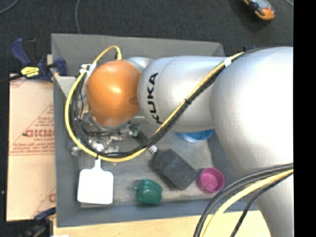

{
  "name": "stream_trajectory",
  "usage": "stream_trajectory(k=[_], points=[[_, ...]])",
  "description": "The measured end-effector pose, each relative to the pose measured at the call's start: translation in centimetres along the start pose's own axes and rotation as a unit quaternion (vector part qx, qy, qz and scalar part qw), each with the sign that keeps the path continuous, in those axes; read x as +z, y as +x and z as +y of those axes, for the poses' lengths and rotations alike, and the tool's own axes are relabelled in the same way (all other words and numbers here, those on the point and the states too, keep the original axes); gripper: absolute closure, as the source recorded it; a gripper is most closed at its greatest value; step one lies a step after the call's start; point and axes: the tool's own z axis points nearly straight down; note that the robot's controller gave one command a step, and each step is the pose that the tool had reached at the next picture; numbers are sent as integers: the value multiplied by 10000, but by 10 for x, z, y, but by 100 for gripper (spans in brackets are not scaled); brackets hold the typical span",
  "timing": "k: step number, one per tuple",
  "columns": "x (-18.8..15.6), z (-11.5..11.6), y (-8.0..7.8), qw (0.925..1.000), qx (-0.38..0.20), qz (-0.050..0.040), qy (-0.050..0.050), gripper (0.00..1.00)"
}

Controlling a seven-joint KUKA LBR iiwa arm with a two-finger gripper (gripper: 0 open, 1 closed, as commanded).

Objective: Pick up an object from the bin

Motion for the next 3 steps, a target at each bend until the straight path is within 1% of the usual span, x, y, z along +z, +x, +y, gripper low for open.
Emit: stream_trajectory(k=[1,2,3], points=[[27,-30,-5,9996,-275,3,67,0],[29,3,10,9782,-2077,-27,36,100],[29,3,10,9784,-2065,-30,32,100]])
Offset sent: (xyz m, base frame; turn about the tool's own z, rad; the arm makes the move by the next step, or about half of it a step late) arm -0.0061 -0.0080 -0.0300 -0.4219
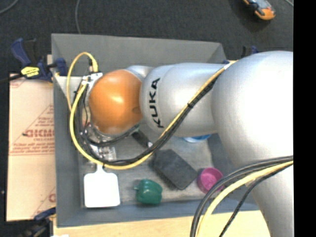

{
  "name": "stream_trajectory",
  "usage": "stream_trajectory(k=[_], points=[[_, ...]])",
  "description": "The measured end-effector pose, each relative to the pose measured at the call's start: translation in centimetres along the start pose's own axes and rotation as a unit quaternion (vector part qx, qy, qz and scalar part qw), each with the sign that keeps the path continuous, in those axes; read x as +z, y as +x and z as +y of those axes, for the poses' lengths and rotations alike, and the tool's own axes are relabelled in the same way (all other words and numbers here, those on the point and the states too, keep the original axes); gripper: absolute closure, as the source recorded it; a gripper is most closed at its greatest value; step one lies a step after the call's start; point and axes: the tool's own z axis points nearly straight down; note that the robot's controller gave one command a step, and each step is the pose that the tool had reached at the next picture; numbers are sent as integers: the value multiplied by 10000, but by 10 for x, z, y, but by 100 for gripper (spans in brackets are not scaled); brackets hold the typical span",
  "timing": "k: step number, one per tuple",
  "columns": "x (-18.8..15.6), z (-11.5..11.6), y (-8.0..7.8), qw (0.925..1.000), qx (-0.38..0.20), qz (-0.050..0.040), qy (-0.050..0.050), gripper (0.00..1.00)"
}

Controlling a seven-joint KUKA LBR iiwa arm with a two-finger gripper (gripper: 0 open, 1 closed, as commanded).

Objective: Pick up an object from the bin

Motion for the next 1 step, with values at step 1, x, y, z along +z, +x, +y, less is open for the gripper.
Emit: stream_trajectory(k=[1], points=[[-25,1,0,10000,13,3,-13,100]])
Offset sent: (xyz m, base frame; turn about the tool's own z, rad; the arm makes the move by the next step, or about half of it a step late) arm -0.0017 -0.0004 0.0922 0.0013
